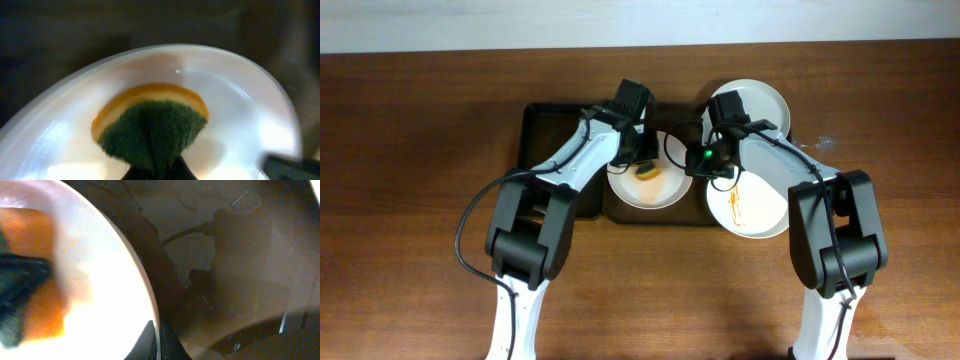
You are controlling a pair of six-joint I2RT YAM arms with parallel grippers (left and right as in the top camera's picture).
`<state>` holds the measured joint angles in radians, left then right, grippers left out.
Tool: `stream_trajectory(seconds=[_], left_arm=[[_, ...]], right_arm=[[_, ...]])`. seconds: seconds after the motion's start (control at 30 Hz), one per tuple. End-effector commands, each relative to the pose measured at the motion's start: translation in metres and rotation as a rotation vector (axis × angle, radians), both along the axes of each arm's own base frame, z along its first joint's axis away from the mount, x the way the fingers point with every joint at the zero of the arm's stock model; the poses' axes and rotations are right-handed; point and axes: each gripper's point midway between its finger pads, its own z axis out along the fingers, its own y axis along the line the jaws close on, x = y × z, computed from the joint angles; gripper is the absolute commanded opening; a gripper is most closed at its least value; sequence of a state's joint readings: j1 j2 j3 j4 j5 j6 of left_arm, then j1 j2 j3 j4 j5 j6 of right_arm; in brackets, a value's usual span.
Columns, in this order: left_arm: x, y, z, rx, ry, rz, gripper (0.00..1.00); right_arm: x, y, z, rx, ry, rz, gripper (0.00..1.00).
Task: Clean dirty plates on tray and stack at the side
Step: 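Scrub the plate with the sponge while right gripper holds the rim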
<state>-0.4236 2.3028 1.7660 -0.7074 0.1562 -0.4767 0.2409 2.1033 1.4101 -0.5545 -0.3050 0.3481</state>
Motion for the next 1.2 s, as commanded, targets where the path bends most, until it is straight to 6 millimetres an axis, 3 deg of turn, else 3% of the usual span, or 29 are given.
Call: stream_trajectory(seconds=[0.0,0.07,0.13,0.2,0.33,0.4,0.5,0.63,0.77,0.9,1.0,1.17], left_arm=[[-0.025,0.069,-0.054,0.308,0.147,0.076,0.0],[-0.046,0.073,-0.05,0.321,0.242,0.06,0.0],[-0.058,0.062,-0.047,0.275,0.296,0.018,0.0],[-0.07,0.037,-0.045,0.15,0.342,-0.06,0.0],[-0.077,0.006,-0.043,0.036,0.351,-0.136,0.0],[-0.072,-0.006,-0.045,-0.005,0.32,-0.175,0.0],[-0.055,-0.01,-0.054,-0.028,0.261,-0.17,0.0],[-0.027,0.004,-0.058,-0.024,0.186,-0.128,0.0],[0.003,0.027,-0.048,-0.002,0.119,-0.07,0.0],[-0.008,0.025,-0.046,-0.032,0.178,-0.068,0.0],[-0.015,-0.002,-0.04,-0.117,0.18,-0.121,0.0],[-0.02,-0.032,-0.043,-0.087,0.119,-0.213,0.0]], right_arm=[[-0.006,-0.014,-0.015,-0.06,0.034,-0.028,0.04],[-0.006,-0.014,-0.015,-0.059,0.034,-0.027,0.04],[-0.006,-0.013,-0.015,-0.056,0.035,-0.026,0.04],[-0.006,-0.013,-0.015,-0.056,0.035,-0.026,0.04],[-0.006,-0.013,-0.015,-0.057,0.035,-0.026,0.04],[-0.006,-0.013,-0.015,-0.056,0.035,-0.026,0.04],[-0.006,-0.013,-0.015,-0.056,0.035,-0.026,0.04],[-0.006,-0.012,-0.015,-0.053,0.035,-0.025,0.04],[-0.006,-0.012,-0.015,-0.052,0.036,-0.025,0.04],[-0.006,-0.012,-0.015,-0.05,0.036,-0.024,0.04],[-0.006,-0.011,-0.014,-0.042,0.037,-0.022,0.04],[-0.007,-0.011,-0.015,-0.044,0.04,-0.022,0.04]])
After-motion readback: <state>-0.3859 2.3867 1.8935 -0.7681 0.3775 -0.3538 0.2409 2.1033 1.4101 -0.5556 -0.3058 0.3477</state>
